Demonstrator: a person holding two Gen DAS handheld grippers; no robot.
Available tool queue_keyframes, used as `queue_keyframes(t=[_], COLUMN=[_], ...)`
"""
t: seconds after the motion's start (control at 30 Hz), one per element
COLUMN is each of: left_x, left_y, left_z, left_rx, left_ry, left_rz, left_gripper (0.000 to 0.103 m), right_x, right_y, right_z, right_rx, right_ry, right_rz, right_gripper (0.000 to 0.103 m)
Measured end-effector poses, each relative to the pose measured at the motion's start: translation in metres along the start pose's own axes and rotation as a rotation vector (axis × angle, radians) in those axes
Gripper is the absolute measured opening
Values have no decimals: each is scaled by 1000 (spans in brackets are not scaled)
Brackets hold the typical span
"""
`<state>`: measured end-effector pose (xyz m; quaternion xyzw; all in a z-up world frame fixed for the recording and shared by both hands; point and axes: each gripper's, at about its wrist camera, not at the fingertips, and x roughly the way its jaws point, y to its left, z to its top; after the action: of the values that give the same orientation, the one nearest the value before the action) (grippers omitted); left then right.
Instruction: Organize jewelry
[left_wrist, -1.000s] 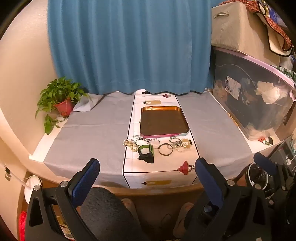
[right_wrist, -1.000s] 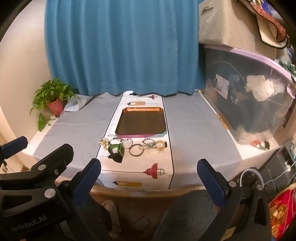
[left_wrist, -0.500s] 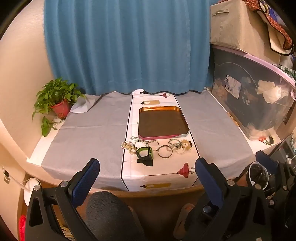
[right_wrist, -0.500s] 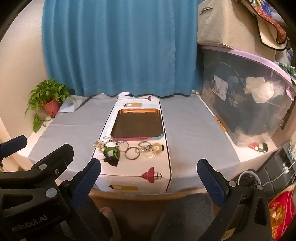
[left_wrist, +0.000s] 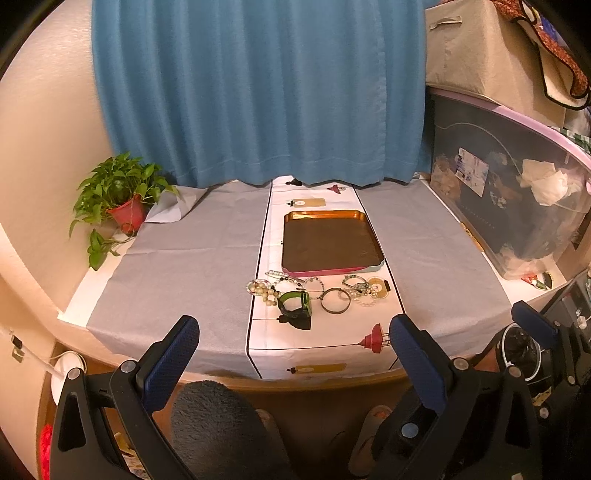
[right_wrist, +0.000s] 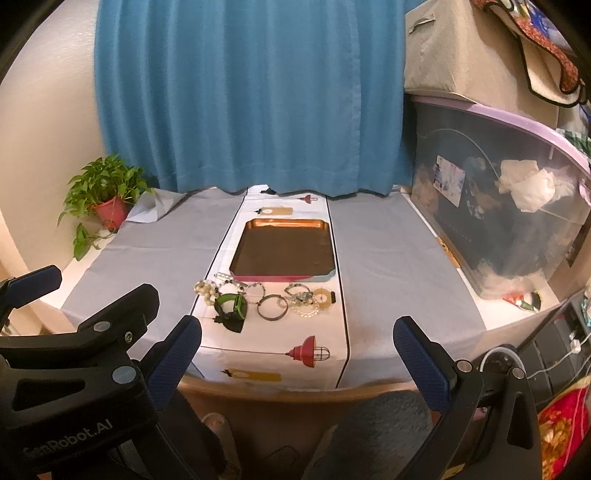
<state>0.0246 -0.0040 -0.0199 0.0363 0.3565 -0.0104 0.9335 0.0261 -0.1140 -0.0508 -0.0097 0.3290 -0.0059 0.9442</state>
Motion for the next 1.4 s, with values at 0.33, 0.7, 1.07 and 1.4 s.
queue_keyframes(t=[0.33,0.7,1.07,1.4], left_x=[1,-2,-3,-17], left_y=[-1,2,4,8], left_z=[4,0,1,-9], left_rx=[-3,-6,-8,-7], left_ry=[12,0,6,-2], left_rz=[-4,7,4,-13], left_gripper=[102,102,102,102], right_x=[1,1,-2,-7], right_y=[-2,0,2,3], right_z=[0,0,-2,-5], right_rx=[7,5,3,-1], right_ry=[8,13,16,10], right_rz=[10,15,15,7], right_gripper=[103,103,103,103])
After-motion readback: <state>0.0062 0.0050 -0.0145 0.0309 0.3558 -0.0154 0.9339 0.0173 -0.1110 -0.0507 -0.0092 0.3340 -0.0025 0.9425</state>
